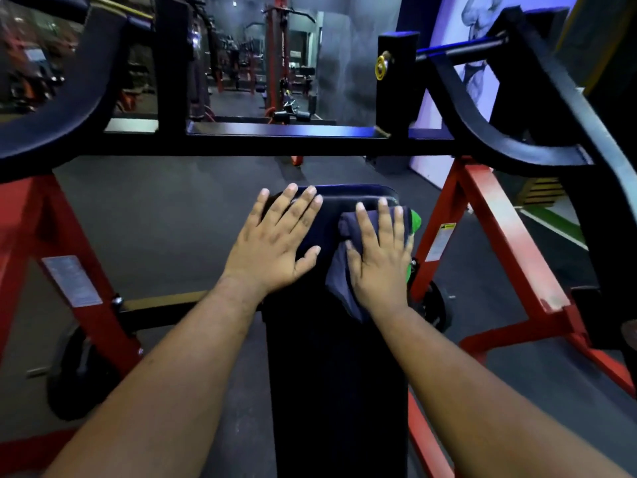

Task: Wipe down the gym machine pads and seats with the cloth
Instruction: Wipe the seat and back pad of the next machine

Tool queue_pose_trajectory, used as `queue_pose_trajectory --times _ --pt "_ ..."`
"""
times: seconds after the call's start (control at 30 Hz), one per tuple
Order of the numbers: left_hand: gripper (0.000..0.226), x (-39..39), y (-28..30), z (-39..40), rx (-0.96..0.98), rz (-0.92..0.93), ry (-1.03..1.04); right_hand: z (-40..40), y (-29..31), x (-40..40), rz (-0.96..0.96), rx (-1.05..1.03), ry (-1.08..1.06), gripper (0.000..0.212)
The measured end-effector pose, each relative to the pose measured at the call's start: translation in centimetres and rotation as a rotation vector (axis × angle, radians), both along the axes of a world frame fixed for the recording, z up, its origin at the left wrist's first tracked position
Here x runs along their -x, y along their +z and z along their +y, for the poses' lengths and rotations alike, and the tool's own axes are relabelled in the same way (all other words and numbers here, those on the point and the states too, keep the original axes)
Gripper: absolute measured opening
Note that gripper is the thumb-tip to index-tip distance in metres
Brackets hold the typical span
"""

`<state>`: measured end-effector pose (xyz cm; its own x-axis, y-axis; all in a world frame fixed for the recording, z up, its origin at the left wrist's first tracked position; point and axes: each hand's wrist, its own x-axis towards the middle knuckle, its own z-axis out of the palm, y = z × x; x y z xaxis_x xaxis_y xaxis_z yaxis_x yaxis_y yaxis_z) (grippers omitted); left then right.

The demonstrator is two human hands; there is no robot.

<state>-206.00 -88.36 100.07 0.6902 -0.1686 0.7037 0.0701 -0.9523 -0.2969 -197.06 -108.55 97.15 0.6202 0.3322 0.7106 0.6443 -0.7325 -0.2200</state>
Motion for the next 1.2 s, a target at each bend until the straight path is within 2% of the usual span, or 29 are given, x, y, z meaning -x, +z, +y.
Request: queue_pose_trajectory --times 0.23,0.33,0.4,0.47,0.57,0.63,0.7,0.77,0.8,0.87,0.93,1.0,1.1,1.17,1.2 --pt "0.078 0.7 0.9 -1.5 0.003 0.128 0.187 -6.1 -10.6 4.3 -0.056 0.204 0.082 0.07" --pt "0.082 2.4 -1.3 -3.7 0.115 0.106 0.251 -6.2 -6.6 0.8 -0.165 0.263 0.222 0.068" --pt "0.081 4.1 -4.7 -5.4 0.22 0.072 0.275 -4.9 -1.9 -1.7 -0.245 0.301 0.263 0.066" --pt "0.081 5.7 -8.3 -7.6 0.306 0.038 0.34 -4.0 0.1 -3.2 -0.264 0.287 0.278 0.066" --pt "0.082 7.5 -12.5 -10.8 0.422 0.053 0.433 -5.5 -4.3 -2.0 -0.278 0.265 0.31 0.07" --pt "0.084 8.5 -14.1 -12.2 0.501 0.064 0.481 -8.0 -9.4 -0.1 -0.354 0.381 0.415 0.079" --pt "0.084 9.5 -15.0 -12.9 0.566 0.084 0.51 -9.7 -11.1 0.5 -0.481 0.545 0.582 0.087" --pt "0.084 10.2 -15.3 -13.0 0.591 0.106 0.53 -7.6 -7.3 -1.4 -0.593 0.641 0.705 0.088" --pt "0.084 10.4 -15.4 -13.2 0.612 0.118 0.532 -5.6 -4.3 -2.3 -0.608 0.621 0.697 0.087" --pt "0.084 10.8 -16.0 -13.6 0.679 0.119 0.526 -0.9 2.2 -3.2 -0.499 0.468 0.545 0.081" --pt "0.085 10.5 -16.3 -14.2 0.731 0.103 0.516 1.6 4.7 -2.1 -0.366 0.341 0.404 0.075" --pt "0.085 10.3 -16.6 -14.6 0.759 0.105 0.508 1.3 1.2 0.7 -0.38 0.356 0.405 0.075" --pt "0.087 10.9 -17.5 -14.5 0.73 0.157 0.508 -1.6 -5.5 3.3 -0.523 0.573 0.649 0.071" --pt "0.088 12.0 -18.9 -14.5 0.729 0.172 0.501 -0.3 -3.6 1.9 -0.674 0.705 0.743 0.074" --pt "0.089 12.5 -19.6 -14.7 0.745 0.18 0.501 1.4 -1.4 1.1 -0.718 0.693 0.726 0.077"
